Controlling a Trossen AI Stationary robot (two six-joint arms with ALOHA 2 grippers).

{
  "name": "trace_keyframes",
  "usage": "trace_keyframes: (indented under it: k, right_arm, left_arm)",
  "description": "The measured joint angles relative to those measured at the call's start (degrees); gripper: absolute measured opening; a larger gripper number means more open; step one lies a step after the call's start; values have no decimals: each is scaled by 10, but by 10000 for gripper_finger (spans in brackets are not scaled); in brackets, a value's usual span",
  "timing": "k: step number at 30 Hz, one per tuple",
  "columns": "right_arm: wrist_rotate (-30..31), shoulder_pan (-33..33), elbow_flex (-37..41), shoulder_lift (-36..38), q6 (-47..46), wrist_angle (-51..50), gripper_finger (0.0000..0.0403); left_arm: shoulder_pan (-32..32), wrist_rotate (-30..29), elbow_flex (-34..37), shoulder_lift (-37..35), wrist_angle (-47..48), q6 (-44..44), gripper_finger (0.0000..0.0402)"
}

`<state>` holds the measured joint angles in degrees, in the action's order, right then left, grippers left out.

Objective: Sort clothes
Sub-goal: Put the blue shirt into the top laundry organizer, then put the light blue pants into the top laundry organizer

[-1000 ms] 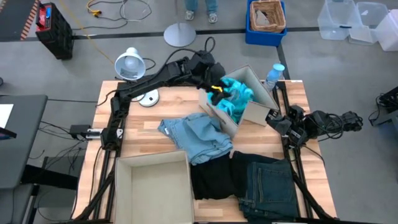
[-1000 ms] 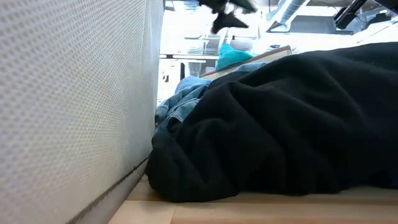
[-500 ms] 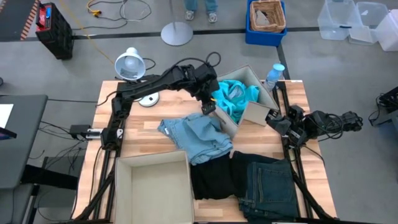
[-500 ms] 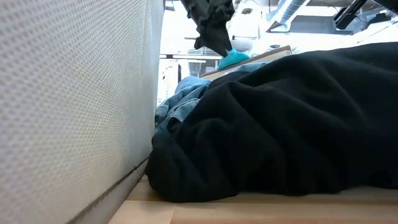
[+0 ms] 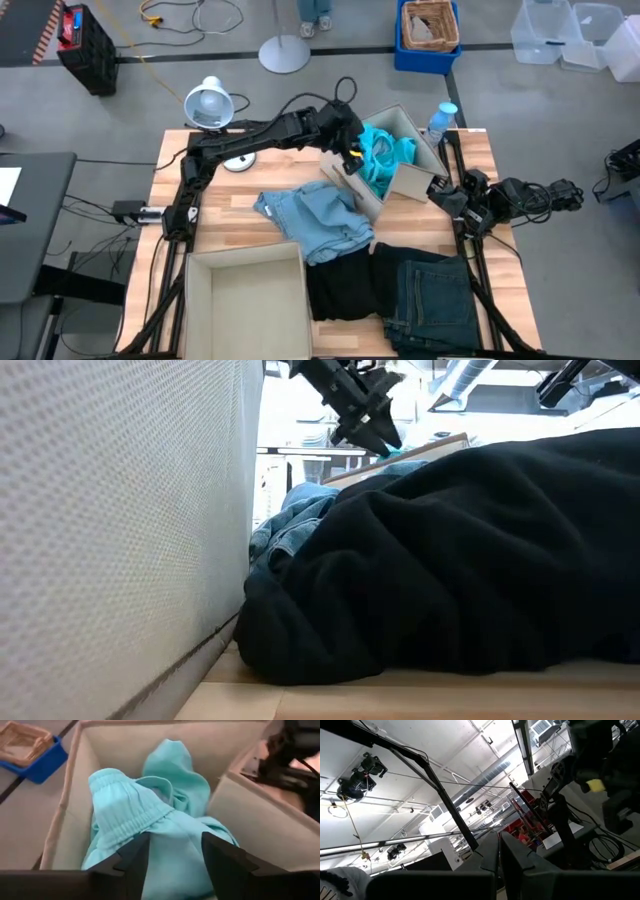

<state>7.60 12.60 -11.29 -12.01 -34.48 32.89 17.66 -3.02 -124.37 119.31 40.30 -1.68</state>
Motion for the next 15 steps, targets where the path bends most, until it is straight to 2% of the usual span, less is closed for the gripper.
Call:
trace_keyframes:
  k: [4, 8, 11, 15]
  right_arm:
    - [4, 0, 0, 0, 4, -8, 36]
    - [46, 0, 0, -10, 9, -48, 36]
    - [48, 0, 0, -33, 9, -41, 36]
    - [48, 0, -15, -67, 18, -26, 36]
  left_arm:
    - [4, 58, -35, -23, 35, -11, 189]
    - [2, 56, -65, -66, 78, 7, 167]
    - [1, 55, -65, -106, 99, 12, 146]
    - [5, 96, -67, -155, 187, 12, 127]
